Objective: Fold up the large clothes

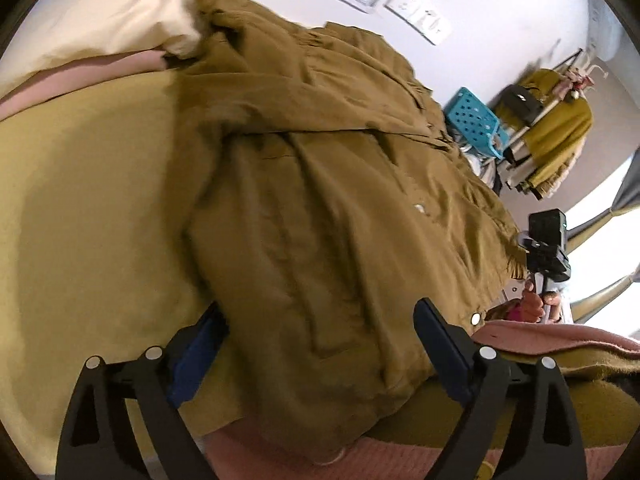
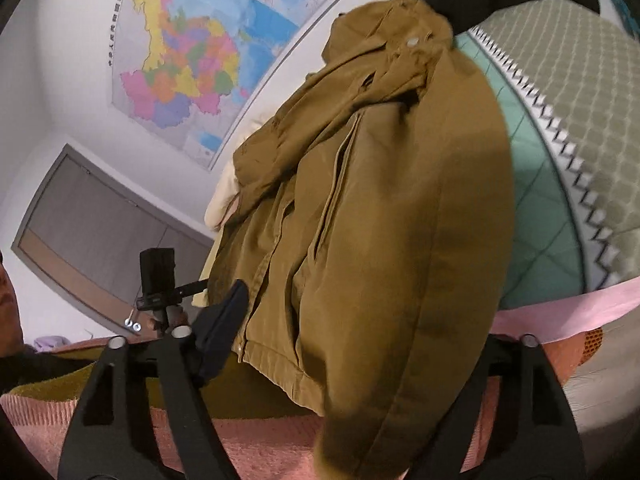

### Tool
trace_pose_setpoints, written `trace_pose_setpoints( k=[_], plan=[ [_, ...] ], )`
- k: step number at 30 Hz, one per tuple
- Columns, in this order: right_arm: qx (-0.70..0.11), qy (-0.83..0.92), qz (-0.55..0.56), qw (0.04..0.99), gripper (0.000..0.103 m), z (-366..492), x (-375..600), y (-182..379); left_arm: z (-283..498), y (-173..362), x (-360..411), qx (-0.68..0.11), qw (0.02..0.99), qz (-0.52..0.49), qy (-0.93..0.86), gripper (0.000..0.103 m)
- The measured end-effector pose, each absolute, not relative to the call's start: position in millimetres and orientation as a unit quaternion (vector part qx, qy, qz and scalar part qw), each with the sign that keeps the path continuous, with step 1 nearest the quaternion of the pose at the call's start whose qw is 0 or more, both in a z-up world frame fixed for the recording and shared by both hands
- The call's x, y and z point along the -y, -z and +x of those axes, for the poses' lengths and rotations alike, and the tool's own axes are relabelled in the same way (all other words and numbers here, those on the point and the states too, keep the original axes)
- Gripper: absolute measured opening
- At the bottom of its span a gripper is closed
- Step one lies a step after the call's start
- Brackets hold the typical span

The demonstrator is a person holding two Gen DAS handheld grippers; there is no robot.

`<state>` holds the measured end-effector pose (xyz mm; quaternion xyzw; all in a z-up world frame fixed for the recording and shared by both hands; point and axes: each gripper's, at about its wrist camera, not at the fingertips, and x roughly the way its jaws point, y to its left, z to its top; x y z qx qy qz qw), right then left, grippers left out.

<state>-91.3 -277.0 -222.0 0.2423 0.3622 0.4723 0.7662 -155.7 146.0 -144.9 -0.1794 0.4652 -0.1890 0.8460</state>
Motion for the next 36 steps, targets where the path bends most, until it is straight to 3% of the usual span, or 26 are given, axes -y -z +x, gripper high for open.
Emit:
trace_pose_setpoints(
  k=[2, 4, 5, 7, 8, 11, 17, 19, 22, 24, 27, 36],
  plan=[
    [-0.36, -0.485, 0.238, 0.761, 0.053, -93.5, 270.3, 222.0, -155.6, 145.6, -138.9, -0.459, 0.851, -0.174, 0.187, 0.068],
    [-0.356, -0.492, 0.24, 0.757, 0.041, -95.4, 265.8, 219.0, -152.8, 148.2, -136.1, -0.462, 0.854, -0.173, 0.163, 0.023],
    [-0.352, -0.497, 0.244, 0.755, 0.033, -97.3, 264.4, 216.6, -150.6, 148.5, -137.9, -0.464, 0.854, -0.18, 0.152, 0.016],
    [-0.337, -0.502, 0.25, 0.756, 0.027, -102.2, 264.5, 207.6, -147.5, 147.2, -144.6, -0.462, 0.85, -0.206, 0.146, 0.009],
    [-0.328, -0.504, 0.25, 0.759, 0.02, -105.8, 266.3, 201.2, -147.3, 142.7, -148.3, -0.458, 0.849, -0.218, 0.149, 0.008],
    [-0.276, -0.516, 0.256, 0.769, 0.016, -124.1, 276.9, 167.9, -153.3, 115.7, -156.5, -0.423, 0.863, -0.229, 0.157, 0.006],
    [-0.212, -0.546, 0.229, 0.777, 0.014, -151.5, 279.2, 124.9, -175.1, 78.5, -174.8, -0.364, 0.885, -0.231, 0.177, 0.009],
    [-0.217, -0.547, 0.225, 0.777, 0.014, -150.8, 274.3, 124.0, -173.1, 95.1, -175.1, -0.383, 0.868, -0.246, 0.201, 0.035],
    [-0.23, -0.546, 0.236, 0.77, 0.014, -143.3, 267.7, 128.8, -163.0, 127.9, -163.1, -0.428, 0.839, -0.255, 0.218, 0.045],
    [-0.231, -0.543, 0.239, 0.771, 0.014, -140.8, 264.9, 129.4, -160.2, 142.5, -158.9, -0.449, 0.831, -0.25, 0.213, 0.04],
    [-0.225, -0.541, 0.243, 0.773, 0.014, -139.0, 267.1, 125.6, -159.3, 137.5, -164.4, -0.447, 0.838, -0.251, 0.187, 0.004],
    [-0.205, -0.531, 0.252, 0.783, 0.014, -111.6, 269.4, 94.6, -155.3, 79.9, -195.9, -0.376, 0.867, -0.273, 0.18, 0.004]
  ],
)
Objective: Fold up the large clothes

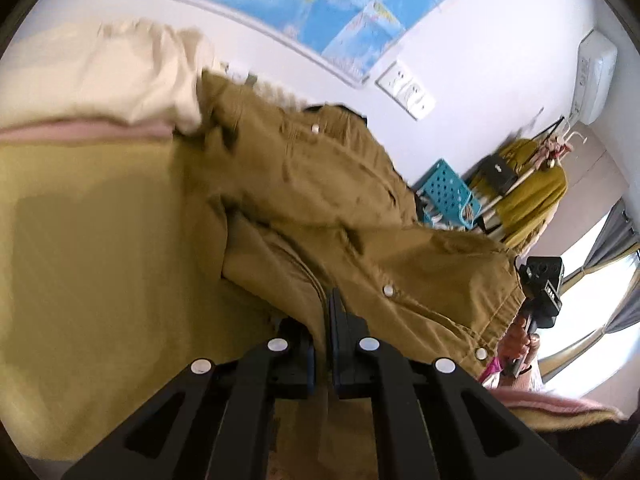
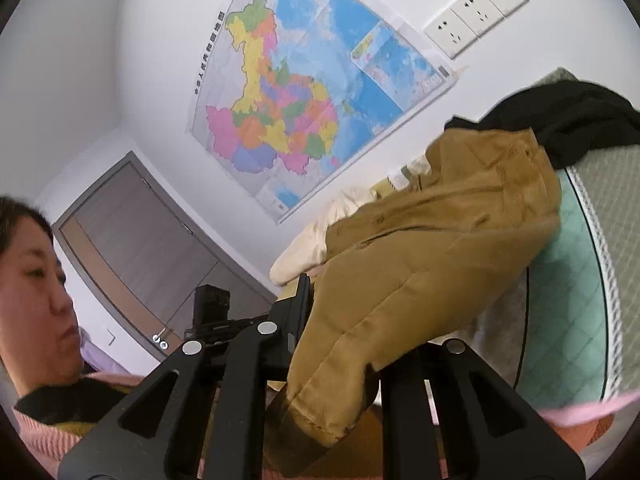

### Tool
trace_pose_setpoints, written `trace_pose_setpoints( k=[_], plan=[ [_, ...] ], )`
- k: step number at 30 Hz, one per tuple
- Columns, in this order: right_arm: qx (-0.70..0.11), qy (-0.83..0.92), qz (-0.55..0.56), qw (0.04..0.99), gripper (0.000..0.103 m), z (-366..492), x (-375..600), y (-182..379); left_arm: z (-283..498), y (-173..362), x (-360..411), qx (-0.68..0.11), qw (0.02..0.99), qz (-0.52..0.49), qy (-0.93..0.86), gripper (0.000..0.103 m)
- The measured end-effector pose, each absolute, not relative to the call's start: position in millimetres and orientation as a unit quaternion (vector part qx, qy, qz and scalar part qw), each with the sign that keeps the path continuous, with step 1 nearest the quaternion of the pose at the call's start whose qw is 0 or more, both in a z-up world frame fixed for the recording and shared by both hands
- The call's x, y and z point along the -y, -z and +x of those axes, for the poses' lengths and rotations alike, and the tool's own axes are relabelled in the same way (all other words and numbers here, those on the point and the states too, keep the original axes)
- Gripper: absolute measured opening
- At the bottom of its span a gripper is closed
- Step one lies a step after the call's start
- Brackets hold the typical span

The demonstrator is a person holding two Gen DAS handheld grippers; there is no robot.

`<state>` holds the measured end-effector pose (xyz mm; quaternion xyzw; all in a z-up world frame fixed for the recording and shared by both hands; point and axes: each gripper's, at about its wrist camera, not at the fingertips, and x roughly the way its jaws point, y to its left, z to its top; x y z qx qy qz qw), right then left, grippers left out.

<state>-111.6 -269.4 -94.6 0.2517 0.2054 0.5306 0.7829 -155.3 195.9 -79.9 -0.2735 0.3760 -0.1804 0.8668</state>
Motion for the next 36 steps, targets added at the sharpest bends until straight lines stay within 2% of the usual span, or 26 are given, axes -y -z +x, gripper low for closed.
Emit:
trace_pose_setpoints(
  k=[7, 14, 25, 36],
  plan=[
    [-0.199, -0.523, 0.261, 0.787, 0.014, -53.3, 267.2, 53.3, -120.7, 44.4, -229.5, -0.358, 0.865, -0.309, 0.168, 0.005],
    [-0.226, -0.507, 0.259, 0.79, 0.015, 14.4, 241.7, 15.8, -65.1, 19.9, -249.8, -0.381, 0.855, -0.322, 0.144, 0.007],
    [-0.296, -0.458, 0.274, 0.792, 0.016, 113.4, 209.1, 12.9, 2.4, 28.3, -266.9, -0.424, 0.843, -0.318, 0.092, 0.01],
    [-0.319, -0.442, 0.275, 0.792, 0.016, 148.8, 192.6, 18.8, 22.5, 36.7, -272.8, -0.434, 0.842, -0.31, 0.081, 0.01]
  ],
)
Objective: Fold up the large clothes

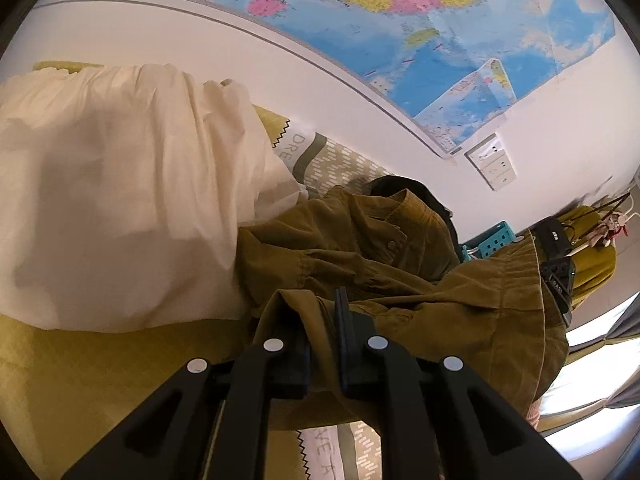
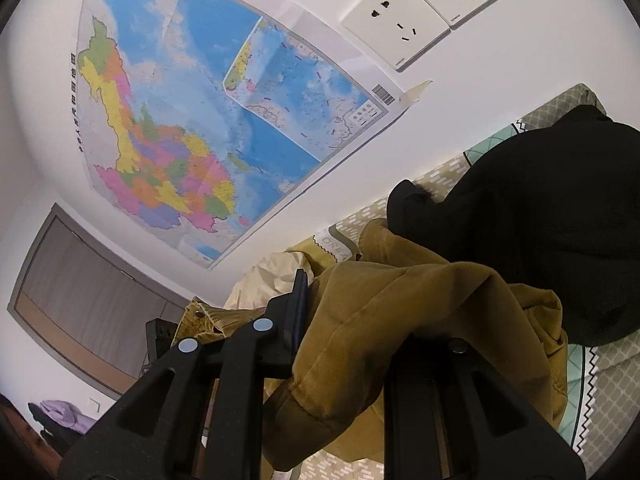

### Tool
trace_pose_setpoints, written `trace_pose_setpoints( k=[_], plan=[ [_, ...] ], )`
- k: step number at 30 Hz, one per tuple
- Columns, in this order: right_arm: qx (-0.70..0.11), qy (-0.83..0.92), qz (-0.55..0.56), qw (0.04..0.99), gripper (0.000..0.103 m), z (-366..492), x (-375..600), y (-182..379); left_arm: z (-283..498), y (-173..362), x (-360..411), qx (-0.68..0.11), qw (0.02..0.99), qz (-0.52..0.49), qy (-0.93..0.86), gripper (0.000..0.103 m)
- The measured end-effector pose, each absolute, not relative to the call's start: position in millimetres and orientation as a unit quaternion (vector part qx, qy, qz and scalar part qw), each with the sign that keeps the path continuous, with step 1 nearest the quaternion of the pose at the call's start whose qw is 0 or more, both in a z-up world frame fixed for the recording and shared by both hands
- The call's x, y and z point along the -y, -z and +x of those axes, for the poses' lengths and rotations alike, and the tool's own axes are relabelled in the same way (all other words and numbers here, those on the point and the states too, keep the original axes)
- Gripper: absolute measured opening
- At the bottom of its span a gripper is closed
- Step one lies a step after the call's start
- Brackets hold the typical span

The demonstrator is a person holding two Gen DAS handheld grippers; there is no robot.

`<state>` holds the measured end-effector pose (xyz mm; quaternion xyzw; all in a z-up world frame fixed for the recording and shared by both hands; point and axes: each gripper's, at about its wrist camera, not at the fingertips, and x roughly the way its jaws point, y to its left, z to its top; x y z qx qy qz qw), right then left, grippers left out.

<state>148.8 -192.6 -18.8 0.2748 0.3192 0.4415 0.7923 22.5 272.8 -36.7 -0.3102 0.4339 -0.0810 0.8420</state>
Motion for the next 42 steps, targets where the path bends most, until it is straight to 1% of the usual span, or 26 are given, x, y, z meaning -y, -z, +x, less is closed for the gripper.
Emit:
trace_pose_setpoints(
  k=[42],
  plan=[
    [-0.366, -0.407, 0.261, 0.795, 0.018, 200.1, 161.8, 29.6, 61.2, 53.1, -278.0, -0.459, 0.836, -0.297, 0.05, 0.011]
  ],
)
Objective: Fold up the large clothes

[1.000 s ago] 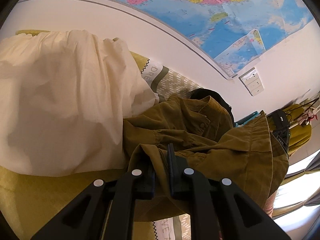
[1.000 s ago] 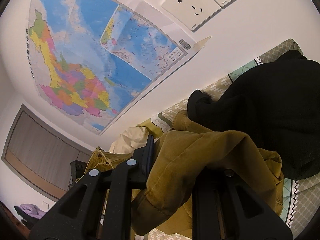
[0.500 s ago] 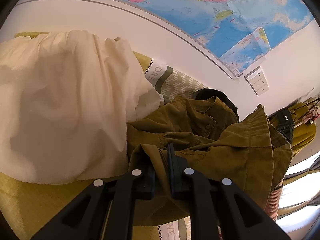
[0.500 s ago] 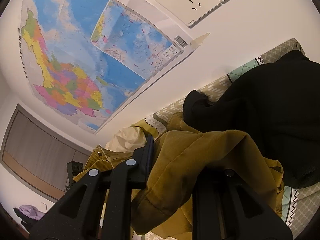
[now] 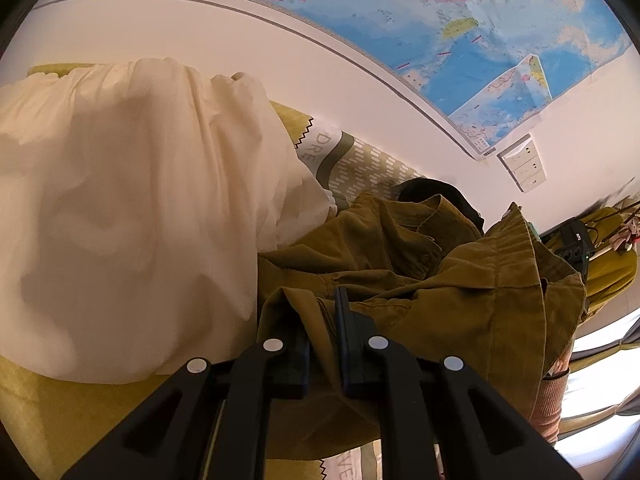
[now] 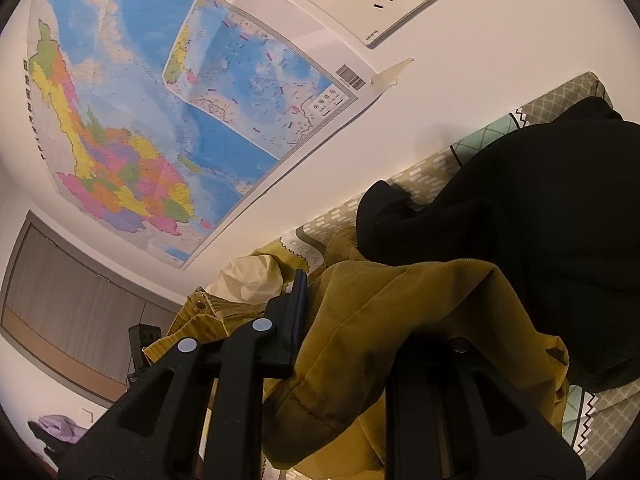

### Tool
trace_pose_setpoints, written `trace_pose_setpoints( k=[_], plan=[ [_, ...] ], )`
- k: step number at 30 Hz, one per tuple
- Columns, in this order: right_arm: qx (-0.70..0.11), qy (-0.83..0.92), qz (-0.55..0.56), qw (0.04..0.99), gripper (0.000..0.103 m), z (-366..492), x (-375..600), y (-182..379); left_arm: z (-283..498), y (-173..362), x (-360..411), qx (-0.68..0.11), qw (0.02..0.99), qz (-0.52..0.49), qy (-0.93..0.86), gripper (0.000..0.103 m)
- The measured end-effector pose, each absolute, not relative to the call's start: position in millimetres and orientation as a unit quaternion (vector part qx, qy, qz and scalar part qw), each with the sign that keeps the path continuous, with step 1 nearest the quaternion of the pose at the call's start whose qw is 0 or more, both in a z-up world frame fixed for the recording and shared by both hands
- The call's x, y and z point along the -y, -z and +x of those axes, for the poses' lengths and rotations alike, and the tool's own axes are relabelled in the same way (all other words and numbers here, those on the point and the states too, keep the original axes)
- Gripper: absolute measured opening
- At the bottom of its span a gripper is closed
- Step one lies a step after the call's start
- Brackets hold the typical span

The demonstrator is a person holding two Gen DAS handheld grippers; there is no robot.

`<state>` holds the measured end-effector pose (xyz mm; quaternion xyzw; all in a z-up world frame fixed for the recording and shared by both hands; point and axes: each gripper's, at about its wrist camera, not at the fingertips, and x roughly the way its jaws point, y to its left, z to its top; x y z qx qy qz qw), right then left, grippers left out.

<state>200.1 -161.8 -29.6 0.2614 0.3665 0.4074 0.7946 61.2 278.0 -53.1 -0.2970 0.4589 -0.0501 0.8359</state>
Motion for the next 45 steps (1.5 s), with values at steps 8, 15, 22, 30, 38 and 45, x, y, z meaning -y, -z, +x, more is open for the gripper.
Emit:
trace_pose_setpoints(
  k=[8, 15, 22, 30, 38, 45],
  plan=[
    [-0.373, -0.403, 0.263, 0.793, 0.018, 205.6, 159.2, 33.7, 62.7, 54.7, -277.0, -0.461, 0.836, -0.294, 0.046, 0.011],
    [-0.38, -0.397, 0.263, 0.793, 0.018, 210.7, 156.7, 38.6, 65.8, 55.1, -275.9, -0.463, 0.836, -0.292, 0.042, 0.011],
    [-0.385, -0.394, 0.264, 0.792, 0.019, 215.1, 154.3, 41.0, 67.4, 56.2, -276.9, -0.466, 0.834, -0.293, 0.041, 0.011],
    [-0.393, -0.388, 0.265, 0.791, 0.019, 219.8, 152.2, 46.0, 70.4, 58.9, -277.9, -0.469, 0.831, -0.297, 0.038, 0.011],
    [-0.404, -0.379, 0.269, 0.788, 0.019, 226.4, 147.0, 55.4, 68.5, 57.2, -274.6, -0.466, 0.834, -0.292, 0.037, 0.012],
    [-0.409, -0.373, 0.269, 0.788, 0.02, 228.9, 146.2, 58.9, 53.3, 45.4, -271.8, -0.441, 0.848, -0.286, 0.066, 0.022]
  ],
)
